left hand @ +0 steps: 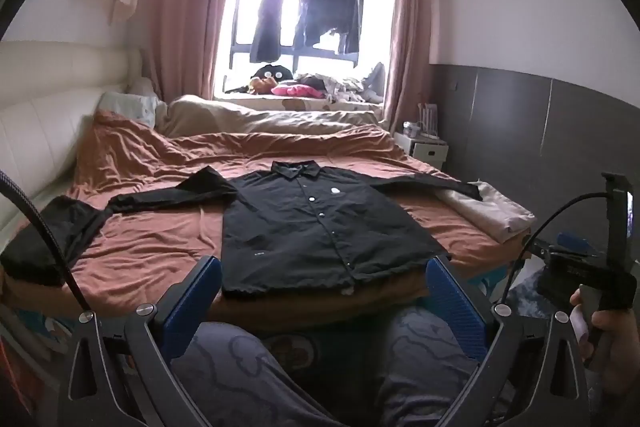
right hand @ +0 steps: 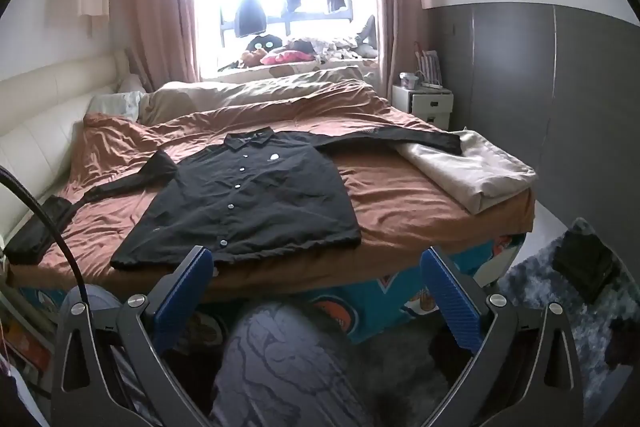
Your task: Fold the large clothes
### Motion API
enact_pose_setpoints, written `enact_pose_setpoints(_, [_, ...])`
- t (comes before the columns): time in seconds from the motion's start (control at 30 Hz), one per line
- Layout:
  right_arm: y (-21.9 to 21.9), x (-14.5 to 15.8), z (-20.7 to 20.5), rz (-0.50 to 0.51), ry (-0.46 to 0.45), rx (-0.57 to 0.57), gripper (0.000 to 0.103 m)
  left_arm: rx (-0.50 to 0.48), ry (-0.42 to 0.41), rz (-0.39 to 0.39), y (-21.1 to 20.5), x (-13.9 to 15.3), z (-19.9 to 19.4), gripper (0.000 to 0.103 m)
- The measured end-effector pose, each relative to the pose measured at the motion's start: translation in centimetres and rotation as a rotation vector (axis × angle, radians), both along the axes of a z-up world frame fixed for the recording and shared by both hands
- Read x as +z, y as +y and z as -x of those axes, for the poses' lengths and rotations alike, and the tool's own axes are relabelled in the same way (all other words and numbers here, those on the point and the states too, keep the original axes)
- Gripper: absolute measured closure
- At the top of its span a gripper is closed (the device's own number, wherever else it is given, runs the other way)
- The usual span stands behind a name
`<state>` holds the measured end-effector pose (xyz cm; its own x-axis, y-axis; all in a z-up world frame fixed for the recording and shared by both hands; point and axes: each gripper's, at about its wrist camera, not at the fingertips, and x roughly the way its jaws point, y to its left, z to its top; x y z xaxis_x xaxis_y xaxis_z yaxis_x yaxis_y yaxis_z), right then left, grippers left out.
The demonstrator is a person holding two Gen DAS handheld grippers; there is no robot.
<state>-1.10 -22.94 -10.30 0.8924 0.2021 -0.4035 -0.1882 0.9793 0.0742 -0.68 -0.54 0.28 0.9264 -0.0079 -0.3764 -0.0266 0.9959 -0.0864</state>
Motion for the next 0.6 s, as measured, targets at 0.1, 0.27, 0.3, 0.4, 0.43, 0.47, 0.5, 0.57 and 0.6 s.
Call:
enact_pose_setpoints(0.1, [0.1,0.01,0.11,-0.002,0.0,-0.003,0.0,-0.006,-0.005,0.003,-0.1,0.2,0.35,0.0])
enact_pose_setpoints(0.27, [0.13,0.02,0.3,0.003,-0.004,-0.004,0.0,-0.012,-0.005,0.007,0.07,0.33,0.54,0.001])
enact_pose_setpoints(0.3, [0.14,0.02,0.33,0.003,-0.003,-0.004,0.0,-0.012,-0.005,0.007,0.07,0.37,0.54,0.0])
enact_pose_setpoints(0.4, [0.11,0.03,0.3,0.003,-0.004,-0.004,0.0,-0.01,-0.006,0.01,0.19,0.46,0.49,0.0])
enact_pose_setpoints(0.43, [0.12,0.05,0.31,0.003,-0.004,-0.004,0.0,-0.01,-0.007,0.012,0.18,0.46,0.5,0.0])
enact_pose_setpoints(0.47, [0.11,0.05,0.3,0.002,-0.003,-0.004,0.0,-0.011,-0.006,0.01,0.12,0.5,0.49,0.0])
enact_pose_setpoints(0.5, [0.12,0.05,0.31,0.002,-0.004,-0.004,0.0,-0.01,-0.006,0.008,0.08,0.47,0.5,0.0])
enact_pose_setpoints(0.57, [0.14,0.05,0.33,0.002,-0.006,-0.003,0.0,-0.01,-0.008,0.007,0.09,0.51,0.53,0.0])
enact_pose_setpoints(0.6, [0.07,0.01,0.32,0.002,-0.007,-0.004,0.0,-0.01,-0.008,0.009,0.13,0.56,0.54,0.001])
